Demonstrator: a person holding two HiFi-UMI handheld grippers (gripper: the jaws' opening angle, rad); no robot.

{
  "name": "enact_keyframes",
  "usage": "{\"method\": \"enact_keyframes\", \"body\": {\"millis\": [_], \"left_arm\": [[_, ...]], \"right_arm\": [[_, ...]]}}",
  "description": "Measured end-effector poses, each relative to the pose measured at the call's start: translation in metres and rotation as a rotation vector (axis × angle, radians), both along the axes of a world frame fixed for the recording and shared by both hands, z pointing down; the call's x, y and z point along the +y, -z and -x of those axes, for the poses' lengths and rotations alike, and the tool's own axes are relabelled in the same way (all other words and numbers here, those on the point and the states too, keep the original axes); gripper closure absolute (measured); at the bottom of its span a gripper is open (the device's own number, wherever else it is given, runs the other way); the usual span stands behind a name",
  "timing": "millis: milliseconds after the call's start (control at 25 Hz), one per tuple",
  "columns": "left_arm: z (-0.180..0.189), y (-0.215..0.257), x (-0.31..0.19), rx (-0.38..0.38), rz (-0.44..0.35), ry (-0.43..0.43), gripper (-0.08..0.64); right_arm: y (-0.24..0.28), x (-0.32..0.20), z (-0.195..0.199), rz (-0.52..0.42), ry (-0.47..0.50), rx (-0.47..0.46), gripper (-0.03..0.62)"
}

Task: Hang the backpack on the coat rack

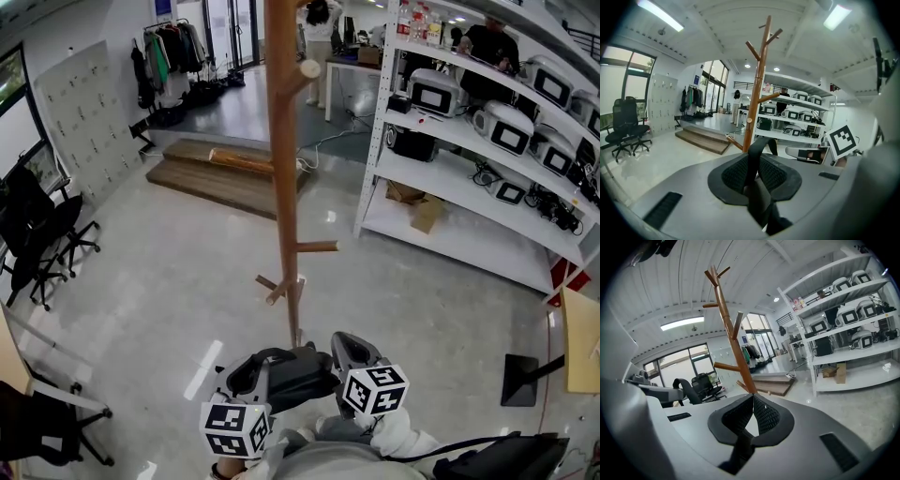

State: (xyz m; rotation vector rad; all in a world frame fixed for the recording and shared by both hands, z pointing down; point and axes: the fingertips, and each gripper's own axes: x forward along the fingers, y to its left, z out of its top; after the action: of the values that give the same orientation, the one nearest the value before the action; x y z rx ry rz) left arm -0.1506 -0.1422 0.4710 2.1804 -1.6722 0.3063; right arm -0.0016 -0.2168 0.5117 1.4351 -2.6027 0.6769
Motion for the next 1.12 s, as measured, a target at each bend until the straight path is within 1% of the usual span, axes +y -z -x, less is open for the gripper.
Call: {"method": "enact_keyframes", "body": {"millis": [240, 400, 600, 760, 960, 1120], "left_arm": [[-0.003, 0.024, -0.024, -0.07, -0.046, -0.054, 0.502], [-0.001, 0.034, -0.042, -0.083, -0.054, -0.056, 0.502], [0.006, 0.038, -0.062, -0.063, -0.035, -0.037, 0.502], [0.012, 0.038, -0.079, -0.069, -0.017, -0.029, 0.502], [0.015, 0.033, -0.092, -0.095, 0.006, -0.055, 0.502], [0.019, 0.029, -0.099, -0.098, 0.03, -0.068, 0.502]], "right_arm": [[0.019, -0.012, -0.011, -0.023, -0.008, -0.027, 0.58], [0.026, -0.017, -0.017, -0.03, -0.018, -0.042, 0.58], [0.024, -0.021, -0.024, -0.026, -0.034, -0.05, 0.58], [0.025, -0.026, -0.027, -0.028, -0.043, -0.056, 0.58], [0.021, -0.032, -0.028, -0.02, -0.054, -0.061, 0.58], [0.018, -0.036, -0.028, -0.012, -0.06, -0.061, 0.58]]}}
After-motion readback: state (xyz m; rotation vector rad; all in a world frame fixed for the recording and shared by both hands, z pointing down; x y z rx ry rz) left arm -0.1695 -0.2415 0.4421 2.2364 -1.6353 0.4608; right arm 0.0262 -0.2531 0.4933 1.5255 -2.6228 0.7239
